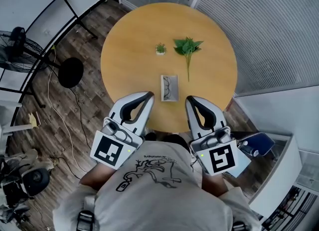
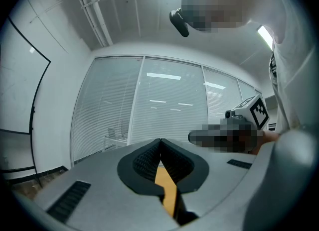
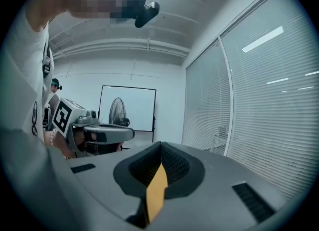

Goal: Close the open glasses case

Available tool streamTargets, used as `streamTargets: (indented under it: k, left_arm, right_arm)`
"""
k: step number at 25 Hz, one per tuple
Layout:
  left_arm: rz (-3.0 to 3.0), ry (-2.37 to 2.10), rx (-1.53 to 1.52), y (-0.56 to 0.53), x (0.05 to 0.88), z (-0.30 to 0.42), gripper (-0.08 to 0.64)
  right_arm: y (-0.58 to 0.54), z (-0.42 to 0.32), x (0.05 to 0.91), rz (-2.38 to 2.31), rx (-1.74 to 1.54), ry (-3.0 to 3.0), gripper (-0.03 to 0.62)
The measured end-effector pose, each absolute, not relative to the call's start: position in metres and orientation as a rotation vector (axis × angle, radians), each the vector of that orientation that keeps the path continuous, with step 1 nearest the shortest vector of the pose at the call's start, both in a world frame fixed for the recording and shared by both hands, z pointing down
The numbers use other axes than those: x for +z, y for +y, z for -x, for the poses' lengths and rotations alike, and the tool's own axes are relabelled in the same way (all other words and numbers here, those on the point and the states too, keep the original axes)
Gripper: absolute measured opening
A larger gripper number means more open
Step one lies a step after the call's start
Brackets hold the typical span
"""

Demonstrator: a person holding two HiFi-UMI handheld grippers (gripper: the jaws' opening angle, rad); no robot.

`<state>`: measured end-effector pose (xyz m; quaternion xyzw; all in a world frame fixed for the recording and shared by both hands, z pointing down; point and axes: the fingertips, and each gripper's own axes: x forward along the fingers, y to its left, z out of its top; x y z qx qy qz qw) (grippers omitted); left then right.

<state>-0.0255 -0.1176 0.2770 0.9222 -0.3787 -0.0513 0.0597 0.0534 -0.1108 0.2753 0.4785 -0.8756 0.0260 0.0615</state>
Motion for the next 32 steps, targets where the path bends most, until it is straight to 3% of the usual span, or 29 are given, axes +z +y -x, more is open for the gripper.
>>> streamTargets:
  k: [15, 32]
  left_arm:
    - [-2.801, -1.132, -0.151, -0.130, 0.291, 0.015, 0.020]
    - [-2.843, -1.106, -0.109, -0.141, 0.340, 0.000, 0.020]
  right_arm:
    - [-0.123, -0.067, 0.280, -1.484, 0.037, -2.627, 0.009]
    - [-0.129, -0.088, 0.346, -1.442, 0.055, -2.510, 0.017]
